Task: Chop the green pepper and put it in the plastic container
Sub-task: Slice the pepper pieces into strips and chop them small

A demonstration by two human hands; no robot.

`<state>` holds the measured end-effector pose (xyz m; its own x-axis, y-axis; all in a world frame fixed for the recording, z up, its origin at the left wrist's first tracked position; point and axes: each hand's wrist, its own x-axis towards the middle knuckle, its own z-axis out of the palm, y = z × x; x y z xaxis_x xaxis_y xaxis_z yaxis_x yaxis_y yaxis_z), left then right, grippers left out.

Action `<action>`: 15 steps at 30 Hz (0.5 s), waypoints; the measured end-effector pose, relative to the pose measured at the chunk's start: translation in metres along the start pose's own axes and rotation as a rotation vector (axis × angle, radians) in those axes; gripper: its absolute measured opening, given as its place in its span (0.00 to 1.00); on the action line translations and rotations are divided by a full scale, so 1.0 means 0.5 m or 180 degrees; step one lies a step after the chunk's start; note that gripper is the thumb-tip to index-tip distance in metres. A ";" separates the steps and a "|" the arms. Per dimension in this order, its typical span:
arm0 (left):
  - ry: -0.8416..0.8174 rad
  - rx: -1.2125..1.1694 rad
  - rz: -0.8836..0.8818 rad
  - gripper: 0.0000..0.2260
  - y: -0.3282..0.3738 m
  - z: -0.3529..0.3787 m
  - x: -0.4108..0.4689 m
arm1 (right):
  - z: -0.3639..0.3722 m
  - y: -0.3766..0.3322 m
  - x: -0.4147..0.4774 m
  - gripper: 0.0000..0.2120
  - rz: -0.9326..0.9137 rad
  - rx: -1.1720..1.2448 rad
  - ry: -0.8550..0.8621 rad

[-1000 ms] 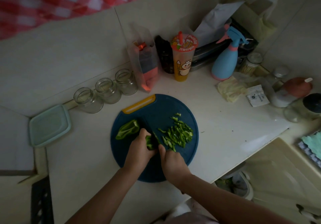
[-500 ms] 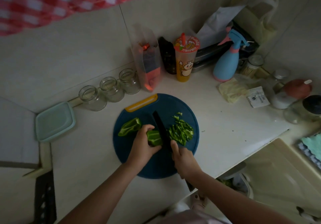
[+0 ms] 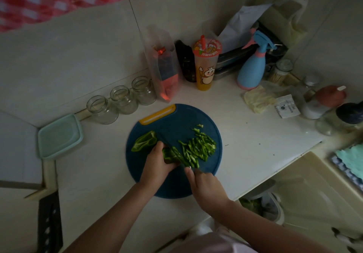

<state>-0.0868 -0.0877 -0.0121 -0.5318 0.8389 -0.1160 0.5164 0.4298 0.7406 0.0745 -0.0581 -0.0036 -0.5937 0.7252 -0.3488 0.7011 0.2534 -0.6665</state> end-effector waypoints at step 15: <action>-0.0256 -0.0188 -0.0226 0.24 -0.017 -0.006 0.016 | 0.004 0.012 -0.005 0.21 0.0034 0.0086 -0.0160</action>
<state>-0.0974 -0.0856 -0.0175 -0.5089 0.8321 -0.2206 0.4378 0.4707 0.7660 0.0792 -0.0596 -0.0083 -0.6057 0.6946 -0.3882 0.6971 0.2280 -0.6798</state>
